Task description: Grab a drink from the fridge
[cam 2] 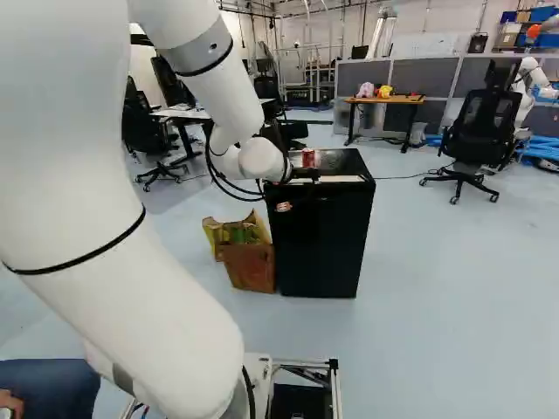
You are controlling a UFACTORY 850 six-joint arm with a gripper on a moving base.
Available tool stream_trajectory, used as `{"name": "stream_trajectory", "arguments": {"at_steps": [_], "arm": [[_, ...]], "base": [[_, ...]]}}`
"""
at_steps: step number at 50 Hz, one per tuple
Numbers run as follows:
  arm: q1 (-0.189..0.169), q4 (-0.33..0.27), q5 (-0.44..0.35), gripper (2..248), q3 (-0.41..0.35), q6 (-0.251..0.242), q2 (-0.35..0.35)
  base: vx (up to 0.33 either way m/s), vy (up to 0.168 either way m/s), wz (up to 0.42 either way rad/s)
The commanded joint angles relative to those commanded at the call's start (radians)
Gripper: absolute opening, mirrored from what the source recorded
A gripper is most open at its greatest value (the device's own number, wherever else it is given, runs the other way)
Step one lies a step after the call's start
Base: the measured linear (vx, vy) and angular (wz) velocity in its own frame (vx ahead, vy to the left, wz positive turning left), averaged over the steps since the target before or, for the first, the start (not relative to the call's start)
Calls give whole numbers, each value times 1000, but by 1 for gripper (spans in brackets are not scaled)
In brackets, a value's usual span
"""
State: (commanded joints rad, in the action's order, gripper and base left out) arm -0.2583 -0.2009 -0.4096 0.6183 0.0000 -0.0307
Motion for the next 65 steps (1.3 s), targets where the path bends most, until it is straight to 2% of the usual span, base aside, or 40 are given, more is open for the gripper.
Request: {"name": "stream_trajectory", "arguments": {"at_steps": [38, 51, 65], "arm": [[0, 7, -284, 247, 7, 0, -82], [1, 32, -368, 247, 16, 0, -120], [3, 84, -434, 247, 27, 0, -161]], "base": [[0, 0, 0], [0, 0, 0], [0, 0, 0]]}}
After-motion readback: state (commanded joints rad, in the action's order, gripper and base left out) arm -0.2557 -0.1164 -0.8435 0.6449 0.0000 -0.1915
